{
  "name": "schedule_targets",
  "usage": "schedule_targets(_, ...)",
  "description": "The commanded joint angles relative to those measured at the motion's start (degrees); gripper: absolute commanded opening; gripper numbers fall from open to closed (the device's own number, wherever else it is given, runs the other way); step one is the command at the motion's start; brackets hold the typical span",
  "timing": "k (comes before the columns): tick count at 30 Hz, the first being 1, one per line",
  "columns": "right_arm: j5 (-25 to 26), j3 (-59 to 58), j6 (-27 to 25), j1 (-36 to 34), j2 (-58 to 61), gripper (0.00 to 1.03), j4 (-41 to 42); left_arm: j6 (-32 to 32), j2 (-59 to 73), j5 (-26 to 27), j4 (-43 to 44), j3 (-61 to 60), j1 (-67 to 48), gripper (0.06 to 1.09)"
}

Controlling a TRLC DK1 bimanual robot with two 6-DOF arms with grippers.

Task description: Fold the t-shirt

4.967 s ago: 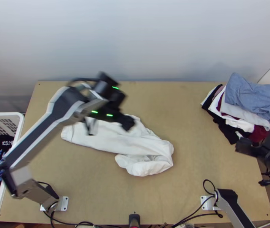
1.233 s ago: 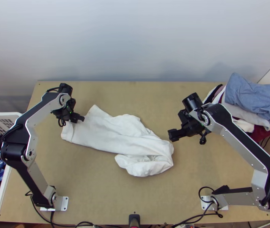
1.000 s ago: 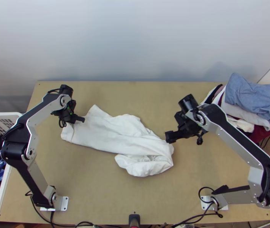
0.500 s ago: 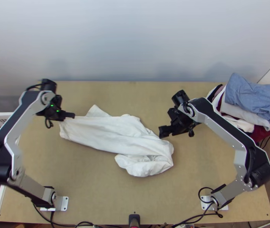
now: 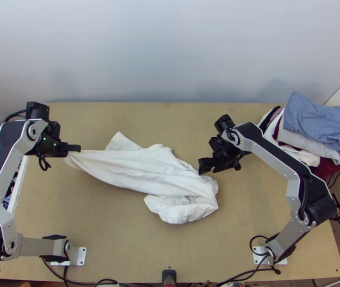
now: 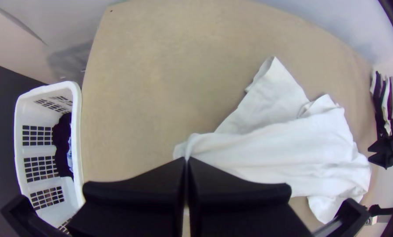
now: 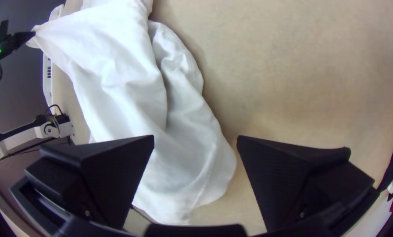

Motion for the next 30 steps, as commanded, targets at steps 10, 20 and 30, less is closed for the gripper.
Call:
schedule_targets(10, -0.8, 17.2, 1.2, 8.1, 10.1, 0.87, 0.8, 3.1, -7.3, 0.6, -4.0, -3.8, 4.3, 0.1)
schedule_targets(20, -0.8, 26.0, 1.8, 13.3, 18.1, 0.82, 0.1, 4.1, -9.9, 0.6, -5.1, -4.2, 7.2, 0.1)
schedule_targets(30, -0.6, 16.5, 1.6, 13.9, 16.1, 0.58, 6.8, 4.8, -9.7, 0.8, -4.6, -4.4, 7.7, 0.1)
